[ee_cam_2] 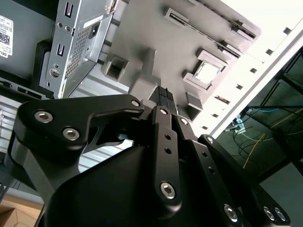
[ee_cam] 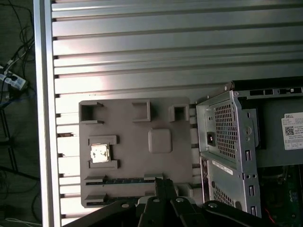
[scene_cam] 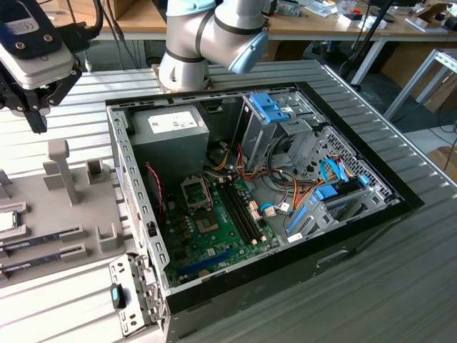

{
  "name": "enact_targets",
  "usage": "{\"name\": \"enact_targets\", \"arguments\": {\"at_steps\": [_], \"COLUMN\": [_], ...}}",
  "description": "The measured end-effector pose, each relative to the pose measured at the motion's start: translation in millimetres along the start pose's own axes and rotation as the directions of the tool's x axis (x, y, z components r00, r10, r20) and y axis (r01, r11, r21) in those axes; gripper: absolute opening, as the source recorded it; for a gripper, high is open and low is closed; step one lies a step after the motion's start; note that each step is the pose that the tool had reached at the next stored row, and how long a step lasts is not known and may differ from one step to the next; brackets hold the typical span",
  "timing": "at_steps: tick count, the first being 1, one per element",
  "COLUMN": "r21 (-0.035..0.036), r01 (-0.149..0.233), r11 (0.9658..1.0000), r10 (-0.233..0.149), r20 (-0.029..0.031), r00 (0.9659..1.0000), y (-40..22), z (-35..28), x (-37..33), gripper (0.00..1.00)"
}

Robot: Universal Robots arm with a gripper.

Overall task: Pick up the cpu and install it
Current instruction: 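Reach for the cpu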

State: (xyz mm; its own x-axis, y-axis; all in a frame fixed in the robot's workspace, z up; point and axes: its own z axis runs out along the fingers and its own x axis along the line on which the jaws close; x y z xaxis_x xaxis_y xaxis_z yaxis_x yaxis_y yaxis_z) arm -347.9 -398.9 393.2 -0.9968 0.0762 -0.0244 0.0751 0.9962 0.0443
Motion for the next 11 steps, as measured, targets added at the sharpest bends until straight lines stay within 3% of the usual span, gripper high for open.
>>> {"name": "enact_targets", "arguments": {"at_steps": [11], "r21": [0.0], "r01": [0.0], "r11": [1.0], "r10": [0.0], "r20": [0.0], "r00": [1.0], "y": [-0.7], "z": [-0.1], "x": [9.3], "gripper": [0.11]}}
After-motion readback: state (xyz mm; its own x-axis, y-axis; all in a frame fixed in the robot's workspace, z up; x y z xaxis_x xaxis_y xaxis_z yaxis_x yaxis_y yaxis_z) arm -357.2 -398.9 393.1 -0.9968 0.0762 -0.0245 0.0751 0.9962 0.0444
